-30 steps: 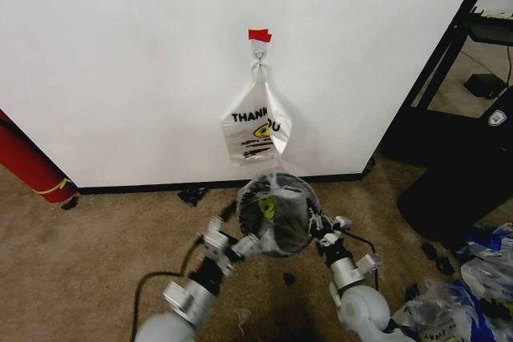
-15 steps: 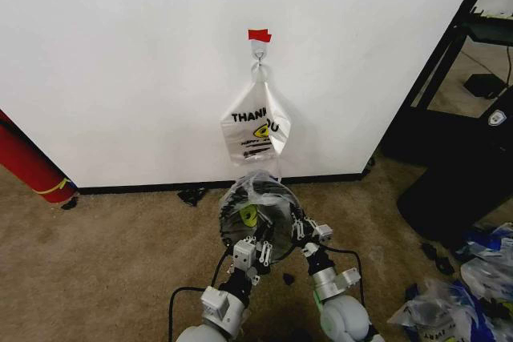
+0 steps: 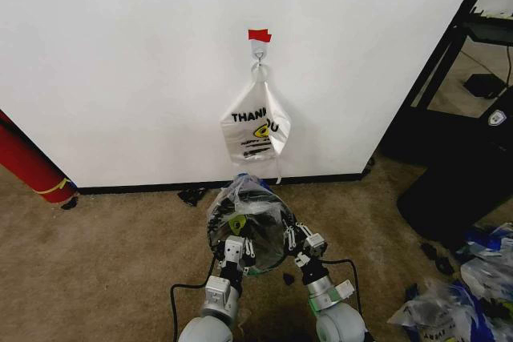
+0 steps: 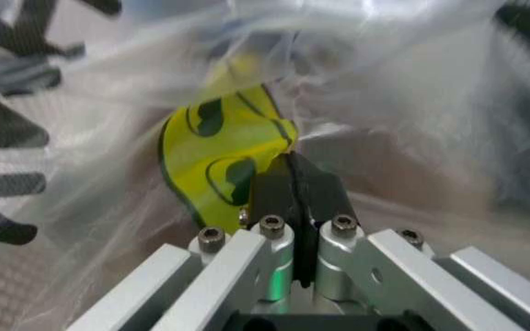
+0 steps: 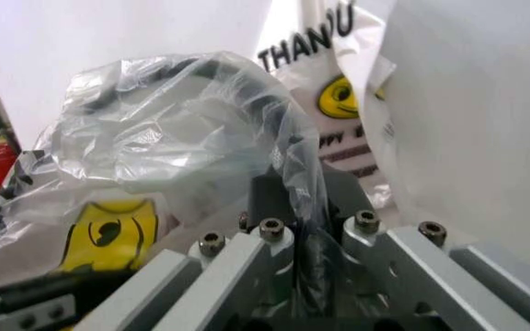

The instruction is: Pick up the garbage bag from the wall and place it over the trash bin.

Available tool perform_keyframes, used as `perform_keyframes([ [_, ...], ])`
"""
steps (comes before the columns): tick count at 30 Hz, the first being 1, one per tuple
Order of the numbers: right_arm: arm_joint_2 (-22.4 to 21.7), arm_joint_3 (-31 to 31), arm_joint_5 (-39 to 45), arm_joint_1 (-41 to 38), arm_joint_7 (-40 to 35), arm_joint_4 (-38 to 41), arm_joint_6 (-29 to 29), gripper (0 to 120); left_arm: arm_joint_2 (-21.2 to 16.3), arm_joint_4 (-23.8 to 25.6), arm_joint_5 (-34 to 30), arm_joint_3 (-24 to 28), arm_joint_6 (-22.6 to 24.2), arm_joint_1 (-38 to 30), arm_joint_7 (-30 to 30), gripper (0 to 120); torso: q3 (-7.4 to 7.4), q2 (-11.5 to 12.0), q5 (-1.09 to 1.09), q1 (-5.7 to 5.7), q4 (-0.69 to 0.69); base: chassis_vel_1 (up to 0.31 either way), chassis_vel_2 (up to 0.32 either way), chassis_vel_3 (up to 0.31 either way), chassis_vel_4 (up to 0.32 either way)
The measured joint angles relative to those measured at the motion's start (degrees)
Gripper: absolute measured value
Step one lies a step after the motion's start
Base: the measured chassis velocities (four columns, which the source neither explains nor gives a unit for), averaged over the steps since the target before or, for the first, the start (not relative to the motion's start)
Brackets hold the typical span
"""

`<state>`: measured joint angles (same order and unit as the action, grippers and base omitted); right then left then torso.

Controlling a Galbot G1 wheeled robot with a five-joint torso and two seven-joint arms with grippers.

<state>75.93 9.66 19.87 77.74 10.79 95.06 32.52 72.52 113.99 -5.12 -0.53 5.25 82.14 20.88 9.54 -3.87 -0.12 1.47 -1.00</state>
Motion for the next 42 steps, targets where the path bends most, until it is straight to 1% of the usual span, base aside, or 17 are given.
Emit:
perform_keyframes([
  [5,0.1,0.3,-1.4,-0.2,1.8,-0.3,0.9,1,-0.5,0.2,-0.5,0.2,2.2,-0.6,0.8,0,0.00,0.0,0.00,0.00,0.00,0.000,0.000,0.000,0.000],
  [9,0.3,0.0,-1.5,-0.1,3.3,-0.5,1.0,1,-1.1,0.2,-2.2,1.0,4.8,-1.6,1.0,0,0.00,0.0,0.00,0.00,0.00,0.000,0.000,0.000,0.000],
  [13,0.2,-0.1,-1.4,-0.2,4.2,-0.6,1.0,1,-1.3,-0.2,-2.7,1.5,5.7,-2.4,1.0,0,0.00,0.0,0.00,0.00,0.00,0.000,0.000,0.000,0.000],
  [16,-1.6,-0.7,-1.0,-0.5,4.5,-0.2,0.3,1,-1.4,-1.0,-2.9,1.9,6.1,-3.2,1.3,0,0.00,0.0,0.01,0.00,0.00,0.000,0.000,0.000,0.000],
  [19,-5.0,-1.3,-0.5,-1.0,4.6,1.3,-1.3,1,-1.1,-1.5,-3.4,2.2,6.5,-3.9,2.1,0,0.00,0.0,0.01,0.00,0.00,0.000,0.000,0.000,0.000],
  [20,-5.0,-1.3,-0.5,-1.0,4.6,1.3,-1.3,1,-1.1,-1.5,-3.4,2.2,6.5,-3.9,2.1,0,0.00,0.0,0.01,0.00,0.00,0.000,0.000,0.000,0.000],
  [22,-7.2,-1.4,-0.2,-1.6,4.5,2.4,-2.1,1,-0.6,-2.0,-3.9,2.5,6.7,-4.3,2.9,0,0.00,0.0,0.01,0.00,0.00,0.000,0.000,0.000,0.000],
  [26,-9.0,-2.3,0.3,-2.1,3.9,3.8,-2.8,1,1.4,-3.5,-4.1,3.0,6.7,-5.1,4.3,0,0.00,0.0,0.01,0.00,0.00,0.000,0.000,0.000,0.000],
  [35,-8.4,-3.8,-0.9,-1.8,4.0,3.7,-2.3,1,5.6,-6.8,-4.1,3.9,7.8,-7.4,8.2,0,0.00,0.0,0.05,0.00,-0.01,0.000,0.000,0.000,0.000],
  [39,-8.3,-3.6,-1.5,-1.7,4.5,3.5,-1.8,1,6.0,-7.7,-4.0,3.9,8.8,-8.2,9.4,0,0.00,0.0,0.05,0.00,0.00,0.000,0.000,0.000,0.000],
  [42,-8.2,-3.5,-1.7,-1.7,4.7,3.5,-1.7,1,5.9,-8.1,-4.0,3.8,9.2,-8.6,9.9,0,0.00,0.0,-0.03,0.00,0.00,0.000,0.000,0.000,0.000],
])
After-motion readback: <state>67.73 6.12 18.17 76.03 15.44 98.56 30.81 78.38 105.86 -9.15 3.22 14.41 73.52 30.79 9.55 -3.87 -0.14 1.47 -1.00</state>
